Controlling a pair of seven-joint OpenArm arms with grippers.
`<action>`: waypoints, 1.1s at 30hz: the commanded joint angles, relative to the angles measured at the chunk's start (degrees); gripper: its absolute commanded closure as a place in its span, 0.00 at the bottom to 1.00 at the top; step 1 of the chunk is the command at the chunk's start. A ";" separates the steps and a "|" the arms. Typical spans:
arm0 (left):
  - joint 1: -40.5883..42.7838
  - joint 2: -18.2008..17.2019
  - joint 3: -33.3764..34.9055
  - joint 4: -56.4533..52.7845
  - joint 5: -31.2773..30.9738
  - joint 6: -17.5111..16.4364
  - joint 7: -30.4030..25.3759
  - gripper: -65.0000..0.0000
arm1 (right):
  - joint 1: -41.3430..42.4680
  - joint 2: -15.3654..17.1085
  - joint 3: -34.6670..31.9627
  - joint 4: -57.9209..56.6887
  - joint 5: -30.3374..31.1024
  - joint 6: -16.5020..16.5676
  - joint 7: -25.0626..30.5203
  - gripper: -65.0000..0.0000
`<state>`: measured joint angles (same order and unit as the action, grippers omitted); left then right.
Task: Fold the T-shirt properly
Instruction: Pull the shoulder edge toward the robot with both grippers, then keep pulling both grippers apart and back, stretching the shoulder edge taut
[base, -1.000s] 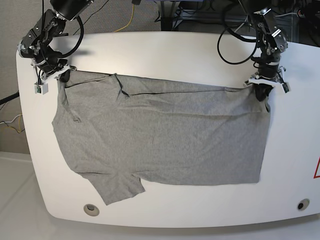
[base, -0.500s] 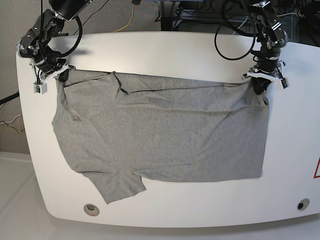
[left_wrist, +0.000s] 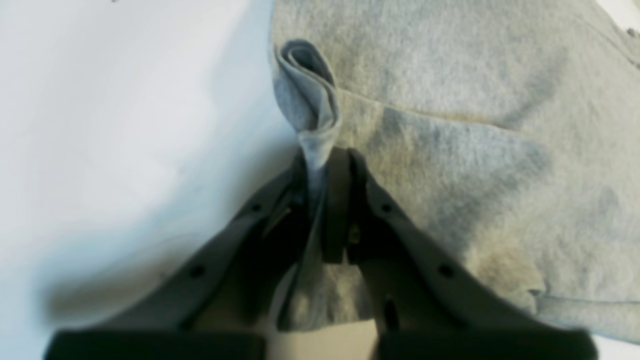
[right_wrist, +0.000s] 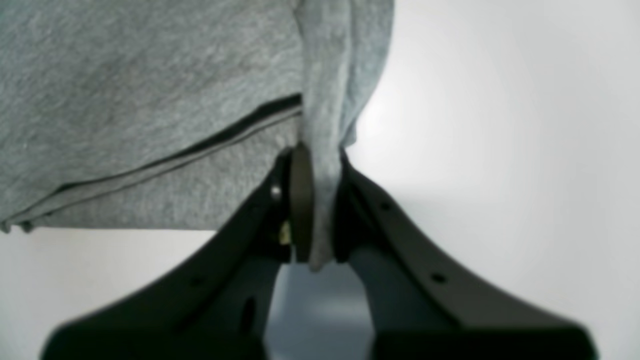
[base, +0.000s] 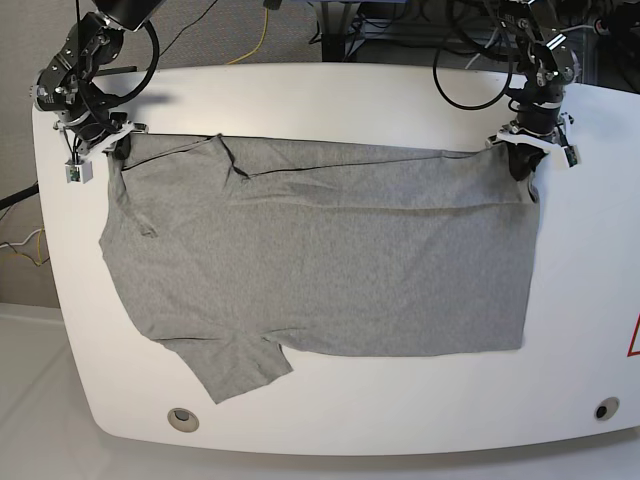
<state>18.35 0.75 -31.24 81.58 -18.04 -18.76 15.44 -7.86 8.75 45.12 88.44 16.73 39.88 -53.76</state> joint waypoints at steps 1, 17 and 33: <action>3.41 0.43 -0.54 -2.42 7.54 4.92 14.76 0.99 | -0.63 0.61 -0.16 0.74 -1.04 0.12 0.88 1.00; 5.26 -2.38 -4.14 -2.42 7.63 4.92 14.84 0.99 | -1.86 0.35 -0.51 0.74 -2.27 0.12 1.67 1.00; 7.01 -2.91 -4.32 -2.77 7.54 4.92 14.67 0.99 | -4.32 0.26 -0.33 0.74 -1.83 0.12 1.76 1.00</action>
<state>22.26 -2.72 -35.33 81.58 -19.42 -19.59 15.22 -11.31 8.43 44.51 88.84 16.91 40.12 -49.80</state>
